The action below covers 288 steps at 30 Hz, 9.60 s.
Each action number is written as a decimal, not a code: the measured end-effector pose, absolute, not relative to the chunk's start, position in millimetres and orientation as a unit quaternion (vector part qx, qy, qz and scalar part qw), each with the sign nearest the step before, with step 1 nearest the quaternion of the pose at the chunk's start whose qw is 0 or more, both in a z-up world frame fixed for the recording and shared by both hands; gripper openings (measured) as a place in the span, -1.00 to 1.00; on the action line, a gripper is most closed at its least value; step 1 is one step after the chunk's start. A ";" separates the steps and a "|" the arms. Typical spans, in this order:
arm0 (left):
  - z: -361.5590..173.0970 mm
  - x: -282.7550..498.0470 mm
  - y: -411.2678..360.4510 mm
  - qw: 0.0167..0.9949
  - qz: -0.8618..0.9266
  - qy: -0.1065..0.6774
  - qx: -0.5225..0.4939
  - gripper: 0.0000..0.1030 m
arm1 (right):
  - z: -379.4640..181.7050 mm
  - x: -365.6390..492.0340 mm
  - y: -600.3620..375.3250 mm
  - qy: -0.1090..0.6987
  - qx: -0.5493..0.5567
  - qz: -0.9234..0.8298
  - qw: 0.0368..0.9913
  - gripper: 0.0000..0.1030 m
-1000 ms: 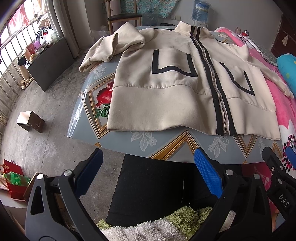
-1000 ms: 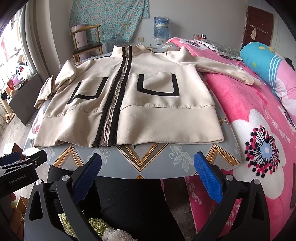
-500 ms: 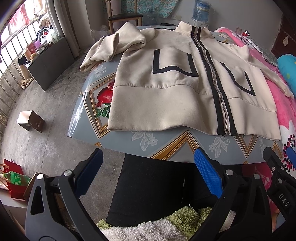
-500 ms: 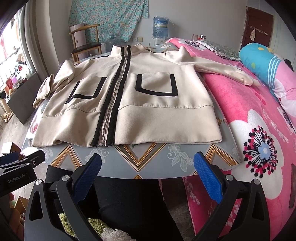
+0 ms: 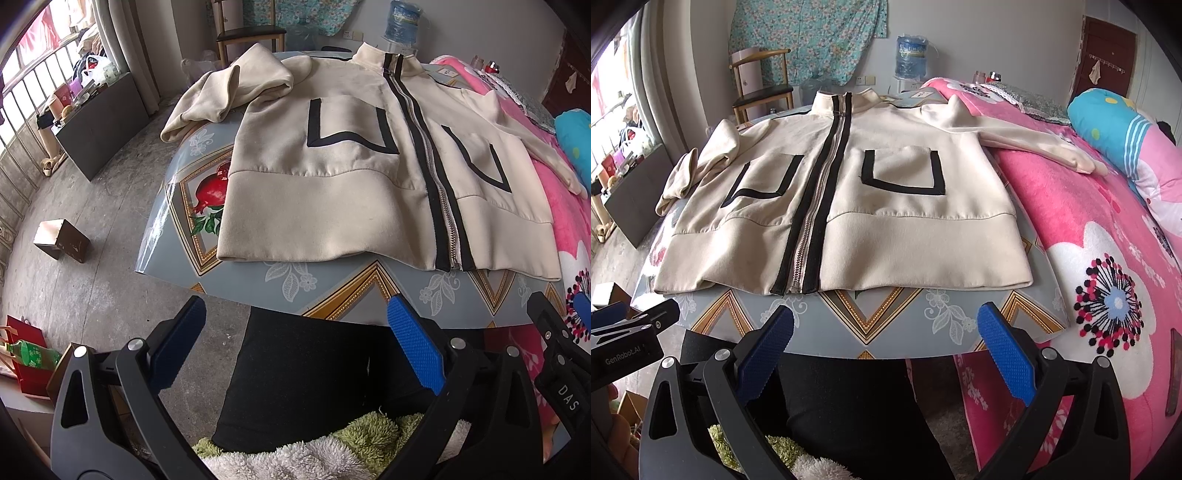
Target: Fold large clothes
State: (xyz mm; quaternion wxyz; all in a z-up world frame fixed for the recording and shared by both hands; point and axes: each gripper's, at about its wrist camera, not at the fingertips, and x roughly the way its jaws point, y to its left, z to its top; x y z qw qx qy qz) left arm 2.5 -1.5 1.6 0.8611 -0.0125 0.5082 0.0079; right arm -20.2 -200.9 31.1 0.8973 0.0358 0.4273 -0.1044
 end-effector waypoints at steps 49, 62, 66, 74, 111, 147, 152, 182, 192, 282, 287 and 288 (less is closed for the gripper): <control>13.4 25.0 12.3 0.864 0.020 0.502 -0.015 0.85 | 43.1 -1.2 -198.7 0.416 0.021 -0.111 0.902 0.89; 21.1 61.1 36.7 0.865 0.049 0.498 -0.029 0.85 | 62.8 44.0 -181.4 0.401 -0.003 -0.110 0.909 0.89; 18.3 77.4 45.2 0.862 0.055 0.502 -0.033 0.85 | 68.6 61.5 -173.9 0.394 -0.017 -0.118 0.911 0.89; 15.5 106.7 64.2 0.865 0.061 0.497 -0.031 0.85 | 73.4 100.9 -161.2 0.389 -0.035 -0.098 0.915 0.89; -40.1 263.8 112.9 0.865 0.064 0.492 0.072 -0.52 | 32.8 210.7 -144.5 0.428 0.066 0.084 0.897 0.89; 52.5 244.9 -4.8 0.881 -0.130 0.451 -0.051 -0.12 | 2.1 222.3 -341.5 0.457 0.286 0.055 0.840 0.59; 17.9 245.0 25.2 0.875 -0.032 0.481 0.045 -0.12 | -16.8 268.7 -333.1 0.496 0.356 0.118 0.783 0.26; -38.2 261.2 56.9 0.877 0.016 0.479 0.032 -0.13 | 19.2 367.9 -212.3 0.542 0.114 0.085 0.828 -0.91; -37.8 260.9 57.9 0.873 0.015 0.485 0.046 -0.13 | 46.0 391.7 -307.3 0.512 0.109 -0.034 0.851 -0.91; -42.2 374.2 -106.9 0.839 -0.097 0.531 0.062 0.61 | 52.2 202.7 -679.9 0.373 0.341 -0.319 0.802 0.49; -42.4 376.3 -108.5 0.837 -0.096 0.535 0.062 0.62 | 45.8 173.9 -719.0 0.326 0.408 -0.336 0.784 0.45; -42.5 376.3 -108.6 0.837 -0.095 0.535 0.062 0.62 | 40.5 171.2 -725.8 0.322 0.423 -0.336 0.778 0.42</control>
